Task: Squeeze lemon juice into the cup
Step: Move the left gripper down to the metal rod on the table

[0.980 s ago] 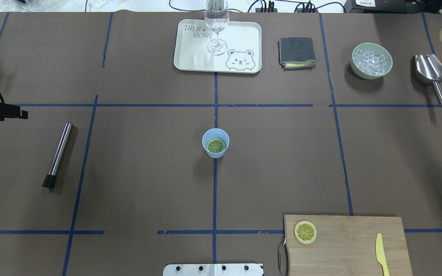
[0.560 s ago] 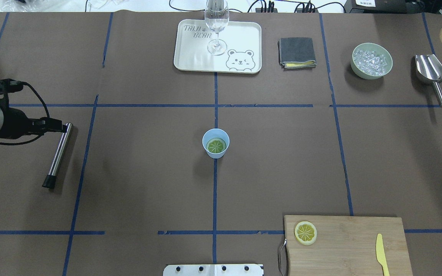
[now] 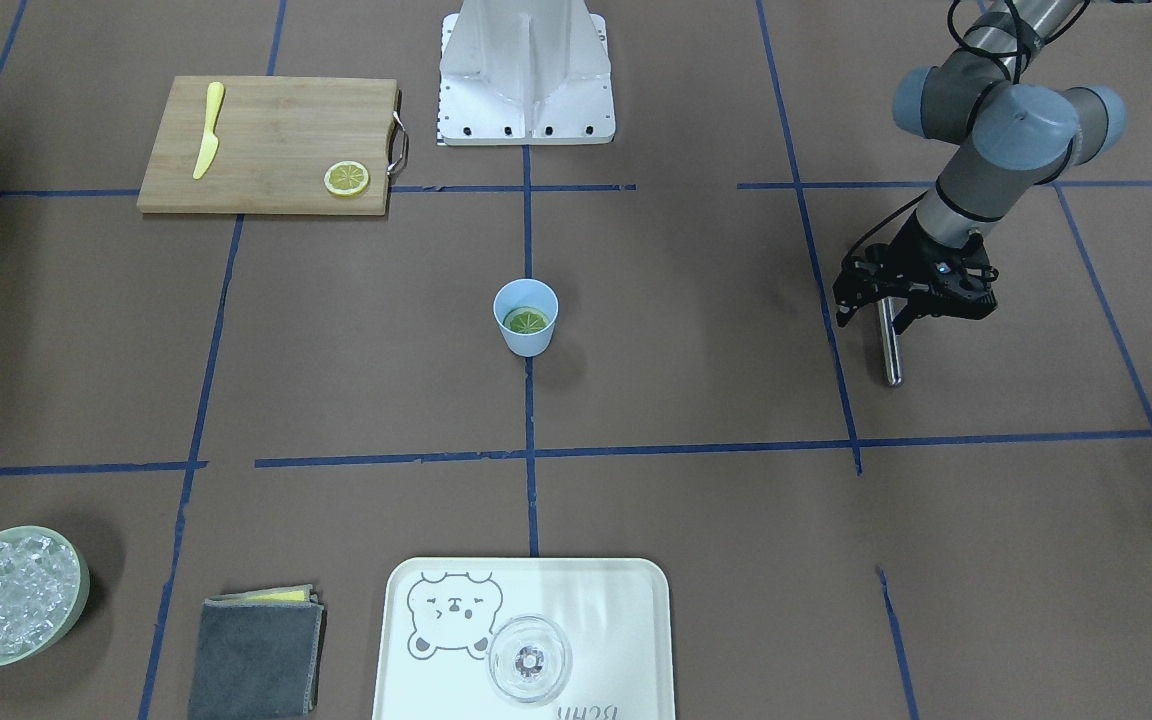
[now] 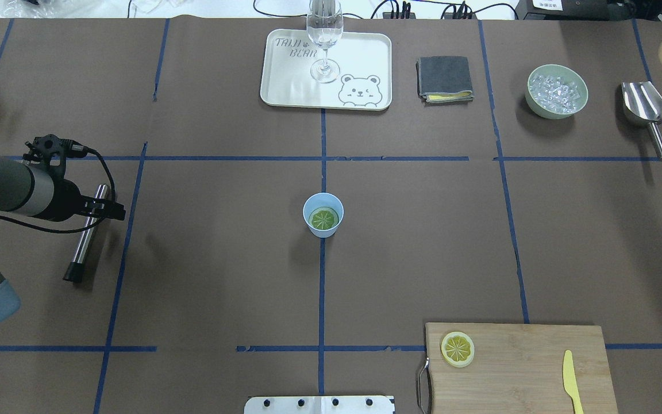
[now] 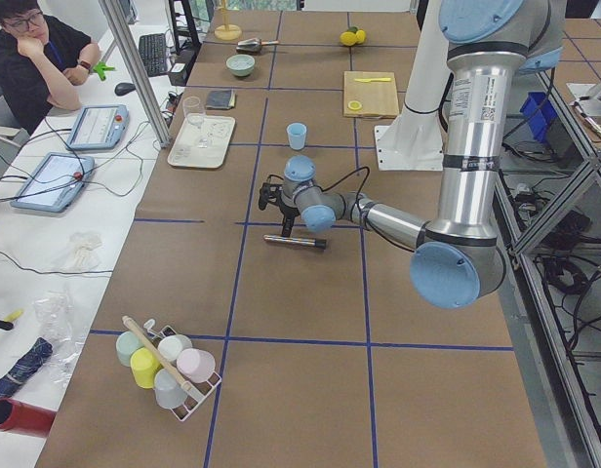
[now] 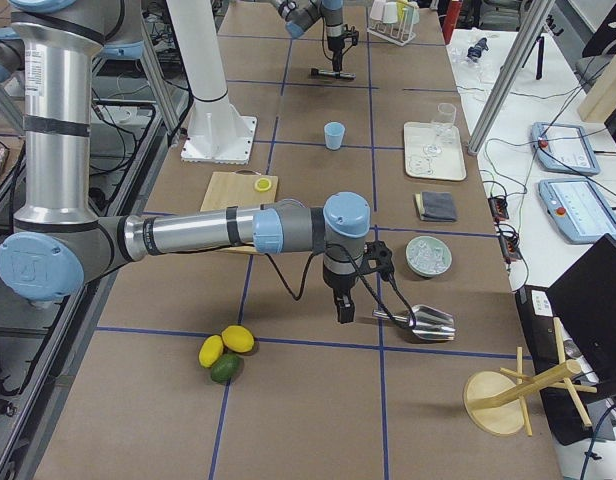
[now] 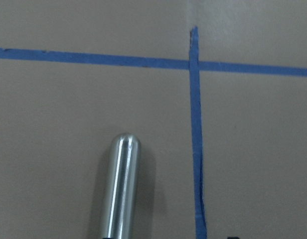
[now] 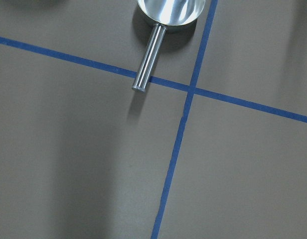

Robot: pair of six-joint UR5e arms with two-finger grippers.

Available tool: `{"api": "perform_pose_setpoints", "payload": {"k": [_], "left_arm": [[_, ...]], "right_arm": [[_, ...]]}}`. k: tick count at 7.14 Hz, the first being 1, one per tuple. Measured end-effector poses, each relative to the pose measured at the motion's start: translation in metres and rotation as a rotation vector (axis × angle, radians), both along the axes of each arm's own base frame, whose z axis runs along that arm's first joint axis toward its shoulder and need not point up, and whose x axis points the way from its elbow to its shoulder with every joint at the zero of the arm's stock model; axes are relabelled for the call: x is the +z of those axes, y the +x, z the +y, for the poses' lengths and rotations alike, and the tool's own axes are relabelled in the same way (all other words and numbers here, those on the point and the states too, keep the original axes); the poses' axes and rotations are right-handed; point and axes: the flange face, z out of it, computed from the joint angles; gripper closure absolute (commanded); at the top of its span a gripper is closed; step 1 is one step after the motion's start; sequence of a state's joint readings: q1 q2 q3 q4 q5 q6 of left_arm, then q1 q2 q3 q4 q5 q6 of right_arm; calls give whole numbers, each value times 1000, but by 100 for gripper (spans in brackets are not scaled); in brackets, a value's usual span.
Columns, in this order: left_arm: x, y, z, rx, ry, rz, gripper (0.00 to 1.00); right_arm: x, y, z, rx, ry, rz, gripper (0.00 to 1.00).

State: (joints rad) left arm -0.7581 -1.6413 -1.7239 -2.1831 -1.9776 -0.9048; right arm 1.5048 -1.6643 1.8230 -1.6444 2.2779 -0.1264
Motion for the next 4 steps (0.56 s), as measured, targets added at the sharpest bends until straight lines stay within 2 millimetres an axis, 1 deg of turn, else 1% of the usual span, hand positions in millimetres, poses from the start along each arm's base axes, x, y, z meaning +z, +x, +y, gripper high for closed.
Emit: {"api": "perform_pose_setpoints", "payload": {"k": [1,3,4], "left_arm": [[0,-4,-7,23,46,-30,20],[-2,-20,-27,36,93,-76,21],[0,-20,-34,34,90,-88,22]], "right_arm": [[1,0,1,0,-2,-4,0],[0,0,1,1,-3,-7,0],[0,0,1,2,-4,-7,0]]}}
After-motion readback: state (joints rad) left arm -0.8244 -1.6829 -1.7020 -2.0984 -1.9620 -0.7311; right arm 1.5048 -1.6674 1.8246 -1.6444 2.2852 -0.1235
